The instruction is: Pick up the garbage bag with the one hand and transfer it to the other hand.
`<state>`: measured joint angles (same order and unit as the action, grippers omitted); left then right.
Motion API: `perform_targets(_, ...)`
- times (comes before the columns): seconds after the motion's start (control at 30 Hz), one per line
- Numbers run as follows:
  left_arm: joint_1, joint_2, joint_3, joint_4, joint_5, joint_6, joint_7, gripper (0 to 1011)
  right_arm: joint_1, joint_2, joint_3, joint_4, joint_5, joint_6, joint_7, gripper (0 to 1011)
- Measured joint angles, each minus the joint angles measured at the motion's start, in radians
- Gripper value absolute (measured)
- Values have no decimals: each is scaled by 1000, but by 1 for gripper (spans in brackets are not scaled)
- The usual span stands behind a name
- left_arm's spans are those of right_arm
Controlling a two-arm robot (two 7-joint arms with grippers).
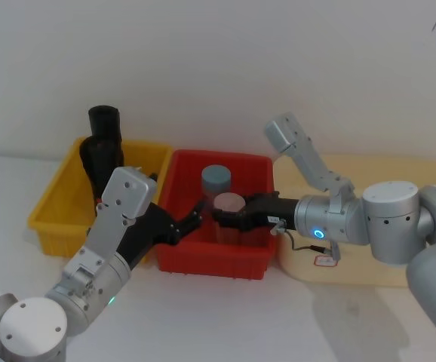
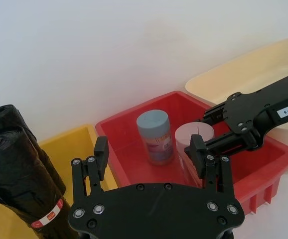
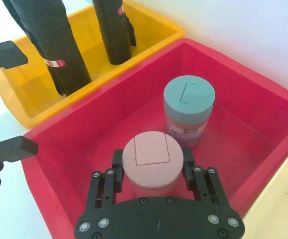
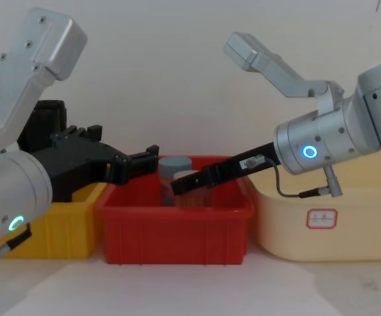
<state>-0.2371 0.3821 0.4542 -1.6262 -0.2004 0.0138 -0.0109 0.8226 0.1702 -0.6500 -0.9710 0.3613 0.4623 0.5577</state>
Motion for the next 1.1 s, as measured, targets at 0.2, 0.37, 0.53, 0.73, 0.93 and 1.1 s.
perform_targets(0.2, 0, 0, 0, 0, 0, 0, 0, 1000, 1, -1, 0, 2, -1, -1, 0, 666)
perform_targets(0.37, 0, 0, 0, 0, 0, 0, 0, 1000, 0, -1, 0, 1, -1, -1, 0, 665)
perform_targets(0.53, 0, 0, 0, 0, 0, 0, 0, 1000, -23, 10, 9, -43, -2, 0, -15, 666)
perform_targets(0.73, 0, 0, 0, 0, 0, 0, 0, 1000, -63, 33, 31, -134, 2, -5, -49, 666)
perform_targets(0.93, 0, 0, 0, 0, 0, 0, 0, 1000, -101, 58, 58, -231, 8, -13, -87, 665)
perform_targets(1.1, 0, 0, 0, 0, 0, 0, 0, 1000, -140, 85, 92, -339, 9, -19, -129, 666)
